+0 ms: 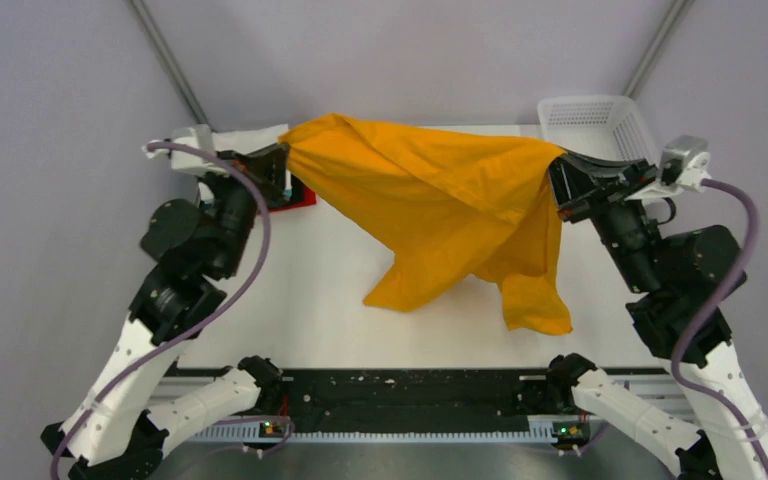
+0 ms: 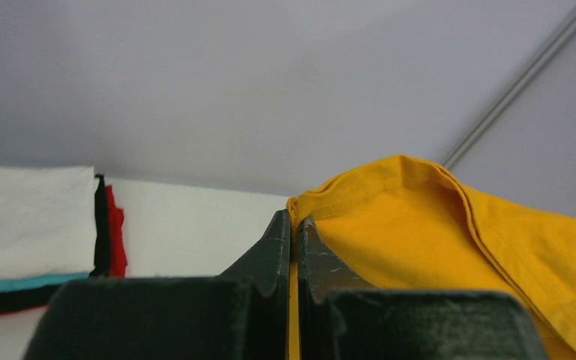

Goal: Fold and stack the t-shirts
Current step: Flatten out the tshirt

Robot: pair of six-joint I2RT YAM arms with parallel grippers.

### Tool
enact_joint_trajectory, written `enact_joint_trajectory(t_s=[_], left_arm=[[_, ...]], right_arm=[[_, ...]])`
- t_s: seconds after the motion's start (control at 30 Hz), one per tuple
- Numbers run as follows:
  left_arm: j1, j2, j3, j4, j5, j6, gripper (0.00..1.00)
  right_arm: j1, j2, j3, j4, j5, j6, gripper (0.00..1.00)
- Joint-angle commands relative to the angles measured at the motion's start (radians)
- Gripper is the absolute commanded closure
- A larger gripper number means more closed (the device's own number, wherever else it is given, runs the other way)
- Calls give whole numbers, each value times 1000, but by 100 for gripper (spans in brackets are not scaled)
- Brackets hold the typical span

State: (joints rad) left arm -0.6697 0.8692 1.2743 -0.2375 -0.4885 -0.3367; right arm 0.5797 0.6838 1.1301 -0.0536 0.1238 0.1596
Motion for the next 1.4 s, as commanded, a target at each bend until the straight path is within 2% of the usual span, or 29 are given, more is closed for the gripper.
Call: enact_joint_trajectory(t_s=[0.0,0.17,0.27,0.37,0.47,0.6,0.7,0.8,0.83,0.9,0.97,1.1,1.17,1.2,1.27,1.3,1.33,1.37], left_arm=[[2,-99,135,-41,190,57,100],[2,-153,240,-77,451,61,100],[1,-148,300,-95,525,67,100],[2,-127,338,-94,537,74,100],[2,-88,342,-80,482,80,100],[1,-10,300,-53,326,93,100],[2,78,254,-13,90,123,100],[15,239,242,32,-253,171,100],[39,306,251,25,-299,175,100],[127,470,291,-61,-265,93,100],[207,608,309,-115,-186,9,100],[311,914,381,-166,-100,-91,100],[349,1070,486,-218,-21,-118,88],[362,1138,551,-257,16,-130,78],[368,1248,692,-334,21,-138,50],[368,1280,726,-345,26,-123,16],[367,1301,749,-357,31,-113,3],[368,1307,753,-367,36,-110,1]], right_arm=[[-4,4,172,-34,-318,53,100],[-4,0,239,16,-546,153,100],[-4,5,284,31,-591,175,100],[-4,12,314,27,-598,155,100],[-4,29,311,17,-547,116,100],[-5,62,251,13,-422,63,100],[-5,114,193,5,-232,23,100],[-4,216,141,6,-32,-49,100],[-5,252,122,16,32,-77,100],[-36,330,55,98,71,-146,100],[-105,420,-3,166,34,-136,100],[-289,676,-52,283,-222,19,100],[-329,856,-31,353,-283,10,92],[-334,957,1,363,-274,-10,83],[-347,1144,147,318,-271,-35,51],[-357,1233,198,270,-282,-9,42],[-374,1327,301,190,-319,25,37],[-385,1380,369,132,-357,50,31]])
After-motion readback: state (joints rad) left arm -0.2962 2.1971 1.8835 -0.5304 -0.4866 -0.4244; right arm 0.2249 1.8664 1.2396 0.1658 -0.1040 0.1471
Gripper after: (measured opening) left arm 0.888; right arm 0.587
